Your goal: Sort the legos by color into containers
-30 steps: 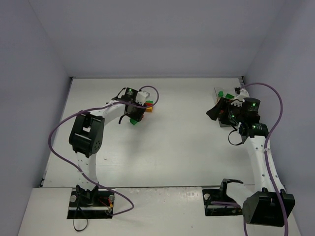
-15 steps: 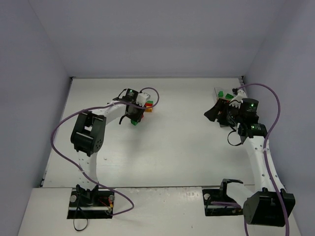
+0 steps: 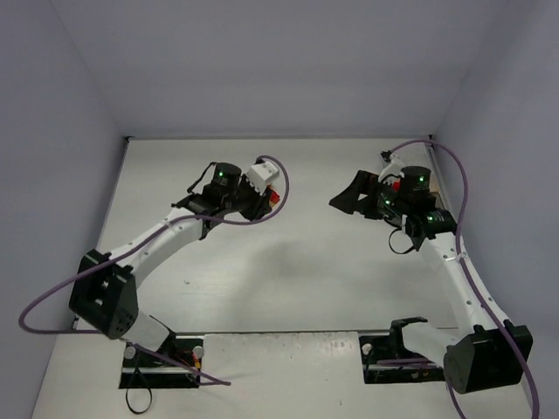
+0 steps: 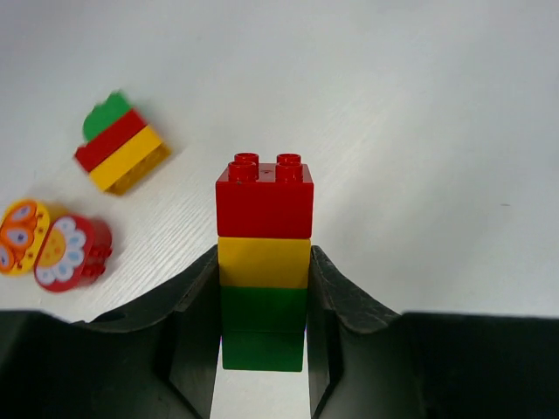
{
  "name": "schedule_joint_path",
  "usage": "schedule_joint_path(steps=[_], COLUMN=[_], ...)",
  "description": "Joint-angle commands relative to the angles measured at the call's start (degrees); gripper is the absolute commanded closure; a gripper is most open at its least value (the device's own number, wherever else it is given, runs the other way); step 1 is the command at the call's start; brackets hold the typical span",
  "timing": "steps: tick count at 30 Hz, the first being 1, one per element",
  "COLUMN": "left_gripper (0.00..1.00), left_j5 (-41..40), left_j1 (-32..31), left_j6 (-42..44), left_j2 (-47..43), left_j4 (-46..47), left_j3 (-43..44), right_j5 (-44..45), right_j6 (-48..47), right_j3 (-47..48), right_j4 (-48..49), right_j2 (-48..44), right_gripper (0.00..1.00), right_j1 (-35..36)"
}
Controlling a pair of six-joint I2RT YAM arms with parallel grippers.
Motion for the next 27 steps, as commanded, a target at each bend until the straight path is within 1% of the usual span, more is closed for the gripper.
schedule_joint_path(steps=[1, 4, 12, 14, 22, 23, 24, 26, 27], left_gripper=[0.86, 0.86, 0.86, 0.86, 0.86, 0.86, 0.86, 0.86, 0.86], left_j5=[3.77, 4.21, 2.81, 2.19, 0.35, 0.26, 0.34, 0.17, 0.17], left_j1=[-3.65, -5.50, -8.84, -9.28, -9.90, -9.99, -9.99, -9.99, -10.08], left_j6=[2.01, 1.93, 2.02, 2.46, 3.69, 3.60, 3.60, 3.60, 3.51], left_j2=[-6.43, -11.26, -16.11, -16.64, -19.54, -19.71, -19.80, -20.07, -20.07], left_j4=[6.20, 6.73, 7.52, 7.44, 7.52, 7.44, 7.44, 7.35, 7.26], left_j3=[-2.20, -4.49, -8.10, -8.62, -9.68, -9.68, -9.86, -10.03, -10.21], right_j5=[-0.80, 0.51, 2.19, 4.03, 6.23, 6.32, 6.41, 6.76, 6.76], right_j6=[5.42, 8.32, 10.62, 10.53, 11.06, 11.06, 11.06, 11.06, 11.15], right_j3=[4.63, 6.48, 10.71, 10.88, 9.83, 9.83, 9.66, 9.65, 9.65], right_j4=[6.00, 8.98, 11.63, 12.07, 13.38, 13.47, 13.56, 13.82, 14.00], right_j2=[2.44, 4.55, 11.32, 12.64, 15.54, 15.81, 15.90, 15.81, 15.81], right_gripper=[0.19, 0.20, 0.20, 0.21, 0.27, 0.29, 0.34, 0.42, 0.50], right_j1=[6.25, 11.09, 19.89, 22.44, 26.32, 26.58, 26.93, 27.20, 27.46])
